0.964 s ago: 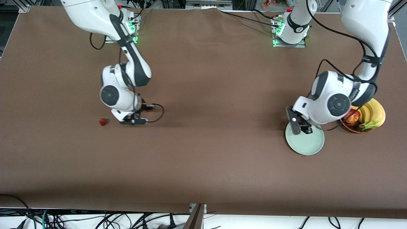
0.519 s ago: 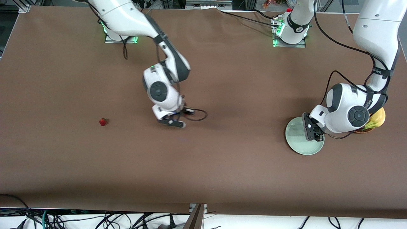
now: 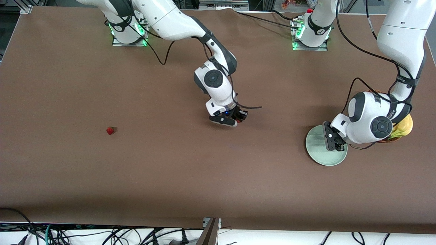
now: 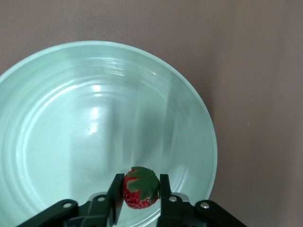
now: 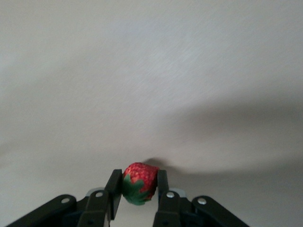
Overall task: Collect all strawberries into plate
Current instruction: 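Release the strawberry onto the plate while the right gripper sets another mid-table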
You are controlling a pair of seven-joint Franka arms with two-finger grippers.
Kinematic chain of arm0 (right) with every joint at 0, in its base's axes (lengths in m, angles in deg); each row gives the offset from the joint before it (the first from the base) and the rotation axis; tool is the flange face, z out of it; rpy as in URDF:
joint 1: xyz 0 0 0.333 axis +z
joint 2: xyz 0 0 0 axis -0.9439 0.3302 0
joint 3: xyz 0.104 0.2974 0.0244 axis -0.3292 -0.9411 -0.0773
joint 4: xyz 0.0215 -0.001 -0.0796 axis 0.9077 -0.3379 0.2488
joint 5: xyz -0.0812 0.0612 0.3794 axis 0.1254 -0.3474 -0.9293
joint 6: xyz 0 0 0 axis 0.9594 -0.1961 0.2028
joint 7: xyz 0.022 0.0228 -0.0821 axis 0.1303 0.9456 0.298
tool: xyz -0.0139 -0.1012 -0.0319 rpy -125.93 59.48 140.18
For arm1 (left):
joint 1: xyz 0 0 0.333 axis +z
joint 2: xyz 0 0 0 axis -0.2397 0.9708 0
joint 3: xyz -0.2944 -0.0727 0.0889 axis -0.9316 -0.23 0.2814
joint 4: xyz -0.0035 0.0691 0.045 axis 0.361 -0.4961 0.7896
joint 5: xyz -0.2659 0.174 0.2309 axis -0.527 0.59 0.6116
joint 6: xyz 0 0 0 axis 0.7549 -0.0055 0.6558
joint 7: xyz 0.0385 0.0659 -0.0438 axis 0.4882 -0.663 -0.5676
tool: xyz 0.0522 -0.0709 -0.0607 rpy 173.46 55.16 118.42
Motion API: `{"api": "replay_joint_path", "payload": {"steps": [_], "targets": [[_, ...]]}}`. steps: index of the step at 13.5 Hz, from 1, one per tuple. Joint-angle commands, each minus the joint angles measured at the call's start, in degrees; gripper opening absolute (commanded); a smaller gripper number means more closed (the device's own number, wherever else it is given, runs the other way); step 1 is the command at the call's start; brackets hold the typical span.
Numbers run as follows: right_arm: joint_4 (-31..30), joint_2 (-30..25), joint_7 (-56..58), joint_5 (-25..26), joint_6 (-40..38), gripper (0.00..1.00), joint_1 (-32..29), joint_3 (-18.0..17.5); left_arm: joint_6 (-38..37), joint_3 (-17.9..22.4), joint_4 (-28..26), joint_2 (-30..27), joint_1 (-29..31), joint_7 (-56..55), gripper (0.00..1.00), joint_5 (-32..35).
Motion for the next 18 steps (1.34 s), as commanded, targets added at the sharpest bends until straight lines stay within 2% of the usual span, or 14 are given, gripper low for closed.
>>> {"api": "replay_joint_path", "payload": {"steps": [1,2,3,4,7,10,14,16,18], "targets": [[5.0,3.9,-4.7,-0.7,3.0,0.2,2.9,0.6,-1.0,-0.8,2.3,0.6,0.8,1.0,1.0,1.0],[5.3,4.2,-5.7,-0.7,3.6,0.24,3.5,0.6,-1.2,-0.9,2.4,0.5,0.7,1.1,1.0,0.9],[5.2,4.2,-5.8,-0.7,3.7,0.52,3.7,0.6,-1.5,-1.0,2.4,0.1,0.6,0.9,1.0,0.9],[5.2,3.9,-5.5,-0.5,3.7,1.0,3.7,0.8,-3.2,-1.1,3.2,-0.4,0.4,0.5,1.0,0.8],[5.3,0.9,-3.4,-0.2,0.4,1.0,-0.1,1.3,-15.1,-2.8,9.3,-0.6,-1.3,-5.3,1.0,0.7],[5.6,-4.5,9.2,-0.7,-14.0,1.0,-7.0,0.8,-24.8,-8.5,11.8,-1.6,-1.2,-19.1,1.0,0.7],[5.3,-10.0,24.7,-0.4,-34.5,1.0,-15.0,1.7,-25.1,-15.9,10.7,-1.1,-2.6,-33.9,1.0,-1.6],[5.3,-10.8,30.7,-0.2,-44.1,1.0,-18.2,4.8,-25.3,-16.0,10.7,-0.9,-8.3,-40.7,1.0,-1.6],[5.3,-11.5,38.8,-0.2,-51.9,1.0,-21.0,7.7,-20.8,-15.7,10.9,-0.2,-14.1,-43.2,1.0,0.0]]}}
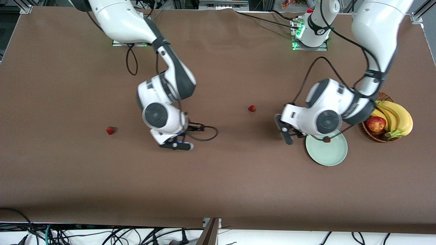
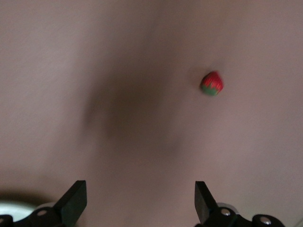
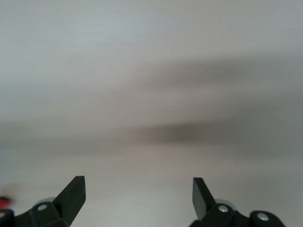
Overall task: Collect all strawberries into plate
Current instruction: 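Grasp the mid-table strawberry with the left gripper while the right grasps the last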
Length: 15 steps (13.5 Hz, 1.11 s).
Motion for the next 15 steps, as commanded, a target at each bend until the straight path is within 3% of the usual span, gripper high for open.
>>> {"api": "replay_joint_path", "payload": {"steps": [1,4,9,13,15], "targets": [[-1.3,-1.6,10.8,-0.1,-8.2,1.0,-3.2,2.8,4.6,0.7,-0.1,0.4,-6.0,-4.6,1.0,2.5],[-5.4,-1.6,24.4,0.0,-9.3,1.0,-5.1,9.0,7.7,0.6,-0.2,4.1,-8.9,-6.2,1.0,7.1],[-14.1,-1.5,39.7,0.0,-4.3,1.0,-5.2,17.6,8.5,0.8,-2.6,5.0,-10.9,-8.4,1.0,7.3],[-22.3,-1.5,46.0,-0.1,6.5,1.0,-5.2,19.7,8.8,0.6,-5.1,4.4,-14.7,-22.0,1.0,11.5],[-23.6,-1.5,48.3,-0.1,8.1,1.0,-6.3,19.8,10.6,0.5,-7.9,3.9,-14.7,-25.1,1.0,13.3]]}}
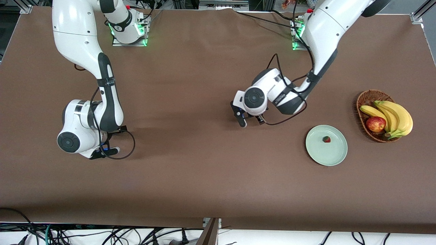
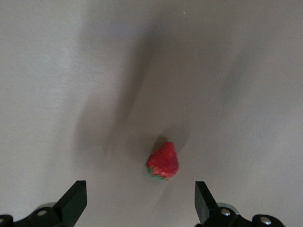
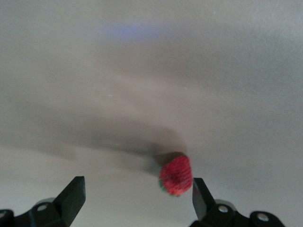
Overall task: Collect all strawberries into plate
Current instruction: 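Grasp the mid-table strawberry with the left gripper while the right grasps the last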
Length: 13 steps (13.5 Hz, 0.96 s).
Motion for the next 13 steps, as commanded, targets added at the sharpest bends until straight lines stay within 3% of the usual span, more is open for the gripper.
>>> {"api": "replay_joint_path", "payload": {"steps": [1,4,6,8,10,12,13], "targets": [[-2.9,-1.2,4.1,-0.2,2.1,1.0,-0.9,0.4,4.7,0.3,-5.0,-1.9,0.1,-3.6,1.0,2.6],[-3.0,-1.0,5.4,-0.2,2.2,0.98,-2.0,0.3,8.7,0.3,-8.2,-2.5,-0.3,-10.6,1.0,2.6],[-3.3,-0.8,5.3,-0.2,2.2,0.7,-2.0,0.3,8.8,0.2,-8.4,-2.7,-0.3,-11.4,0.99,2.7],[-3.5,-0.4,5.3,-0.2,3.2,0.51,-2.1,0.3,8.7,0.2,-8.6,-2.7,-0.4,-11.4,0.54,2.7],[-4.3,-0.4,5.3,-0.3,4.5,0.31,-2.0,0.3,8.3,0.2,-8.6,-2.8,0.1,-11.3,0.26,2.7],[-4.1,-0.4,5.2,-0.6,4.4,0.1,-2.0,0.2,7.8,0.2,-8.5,-3.5,0.3,-11.3,0.16,2.7],[-3.7,-0.6,5.2,-0.9,4.1,0.08,-1.9,0.0,6.6,0.2,-8.3,-4.1,0.5,-11.2,0.15,2.7]]}}
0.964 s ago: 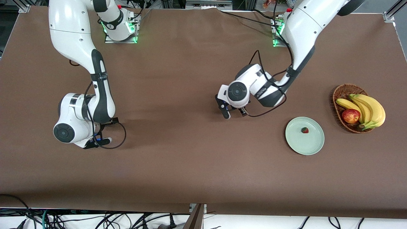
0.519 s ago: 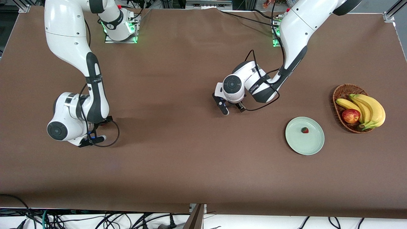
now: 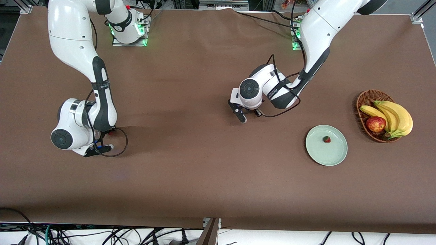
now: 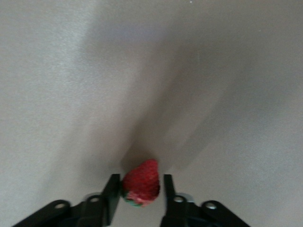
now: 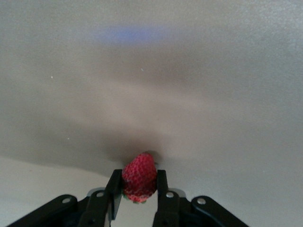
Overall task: Collect all strawberries into plate
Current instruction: 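Grasp the mid-table strawberry with the left gripper while the right grasps the last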
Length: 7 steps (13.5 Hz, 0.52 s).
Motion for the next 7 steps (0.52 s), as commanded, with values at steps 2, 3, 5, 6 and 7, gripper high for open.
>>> {"api": "replay_joint_path", "payload": {"steps": [2,3,5,6,7], "targets": [[0.4,-1.3,0.1,-2.6,0.7,0.08,1.6,-1.2,-5.8,-0.2,-1.1,-5.5,1.2,-0.3,0.14,1.6],[1.4,-1.3,-0.1,-5.1,0.6,0.08,3.0,-1.6,-7.4,-0.2,-1.0,-6.7,2.3,0.9,0.14,1.6],[2.7,-1.3,-2.0,-9.8,0.7,0.08,5.4,-1.7,-9.5,-0.3,-0.5,-8.6,5.8,7.9,0.15,1.6],[3.0,-1.3,-5.6,-10.9,1.0,0.08,7.5,-1.7,-10.7,-0.3,-0.2,-8.9,7.9,12.3,0.14,1.4],[3.3,-1.3,-9.5,-11.1,1.4,0.08,9.8,-1.7,-11.2,-0.3,-0.2,-9.6,10.1,16.3,0.15,1.4]]}}
